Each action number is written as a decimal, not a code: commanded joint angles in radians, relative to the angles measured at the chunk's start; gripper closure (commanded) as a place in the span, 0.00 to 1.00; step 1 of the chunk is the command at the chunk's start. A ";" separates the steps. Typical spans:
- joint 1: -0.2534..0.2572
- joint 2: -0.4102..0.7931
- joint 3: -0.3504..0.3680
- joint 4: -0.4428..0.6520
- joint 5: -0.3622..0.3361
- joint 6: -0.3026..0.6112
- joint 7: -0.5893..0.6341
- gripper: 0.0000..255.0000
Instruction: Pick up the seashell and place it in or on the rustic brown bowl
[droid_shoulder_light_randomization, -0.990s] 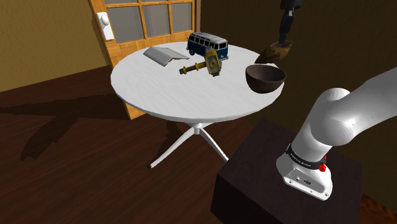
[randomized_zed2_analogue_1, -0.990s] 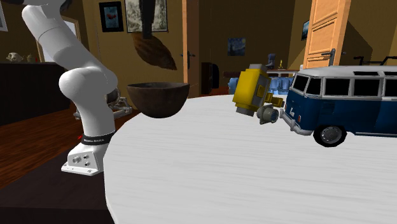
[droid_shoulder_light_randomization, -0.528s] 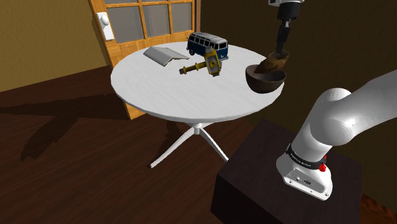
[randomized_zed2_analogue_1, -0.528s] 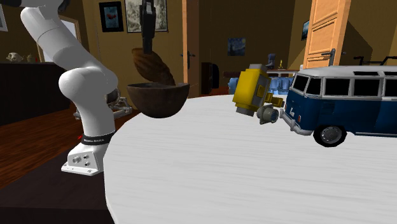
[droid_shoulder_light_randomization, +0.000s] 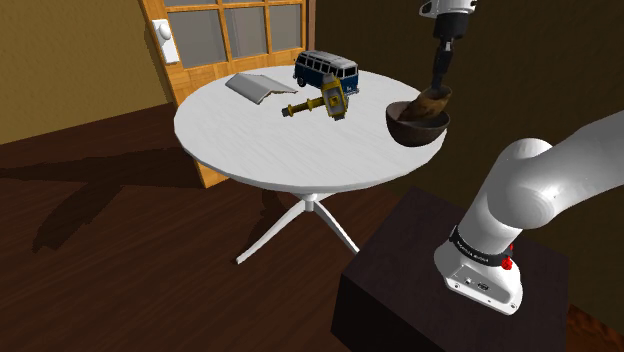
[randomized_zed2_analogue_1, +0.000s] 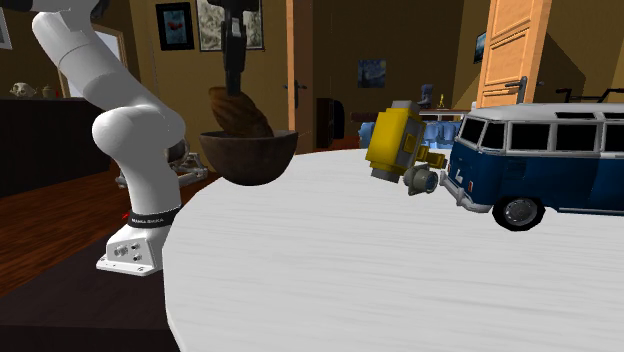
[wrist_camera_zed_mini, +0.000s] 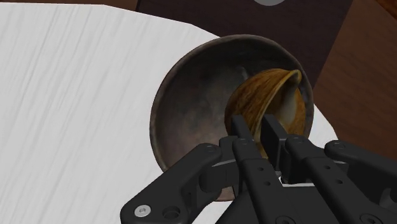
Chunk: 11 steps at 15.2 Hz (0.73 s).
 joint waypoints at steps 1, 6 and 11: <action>0.000 0.000 0.000 0.000 0.000 0.000 0.000 1.00; 0.000 0.000 0.000 0.000 0.000 0.000 0.000 0.00; 0.016 0.054 -0.008 0.139 0.014 -0.086 -0.015 0.00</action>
